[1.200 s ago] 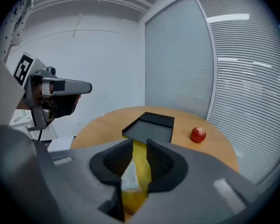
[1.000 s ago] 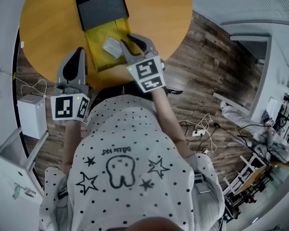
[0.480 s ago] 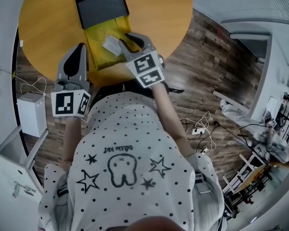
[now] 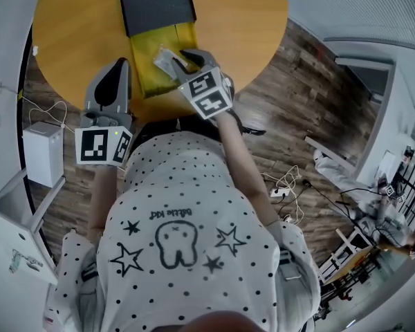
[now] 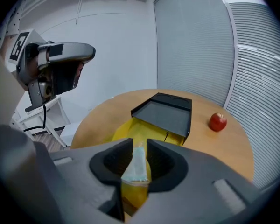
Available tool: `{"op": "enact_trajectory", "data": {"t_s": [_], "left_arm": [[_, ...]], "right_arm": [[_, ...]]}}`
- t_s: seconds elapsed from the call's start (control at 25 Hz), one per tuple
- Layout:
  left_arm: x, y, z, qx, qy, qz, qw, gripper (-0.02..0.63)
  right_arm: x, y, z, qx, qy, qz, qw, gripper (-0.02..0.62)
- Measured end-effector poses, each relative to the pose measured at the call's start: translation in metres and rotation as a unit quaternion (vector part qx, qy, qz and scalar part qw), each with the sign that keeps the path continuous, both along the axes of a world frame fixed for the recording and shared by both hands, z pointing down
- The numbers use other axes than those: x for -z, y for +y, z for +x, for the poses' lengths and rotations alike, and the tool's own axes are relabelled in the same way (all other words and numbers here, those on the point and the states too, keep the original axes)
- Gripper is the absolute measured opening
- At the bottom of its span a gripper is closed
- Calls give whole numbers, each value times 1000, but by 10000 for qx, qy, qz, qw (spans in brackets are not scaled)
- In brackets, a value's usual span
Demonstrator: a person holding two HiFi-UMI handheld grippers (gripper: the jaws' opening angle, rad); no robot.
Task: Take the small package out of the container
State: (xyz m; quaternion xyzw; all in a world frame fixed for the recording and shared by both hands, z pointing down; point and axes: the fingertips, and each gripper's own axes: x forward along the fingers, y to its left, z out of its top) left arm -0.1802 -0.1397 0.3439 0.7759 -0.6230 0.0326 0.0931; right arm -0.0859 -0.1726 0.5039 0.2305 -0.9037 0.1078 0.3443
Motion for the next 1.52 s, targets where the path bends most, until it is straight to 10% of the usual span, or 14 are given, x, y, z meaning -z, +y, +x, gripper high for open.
{"op": "enact_trajectory", "data": {"t_s": [0.72,1.52], "left_arm": [[-5,-10,-7,96,-8,-60,9999,11],[-10,-9,-17,130,-7,-145,9998,11]], "right_arm": [[-69,4,-14,479,1012,-867,9899,100],[-103,11,-27,1098,1821,-838,9735,100]]}}
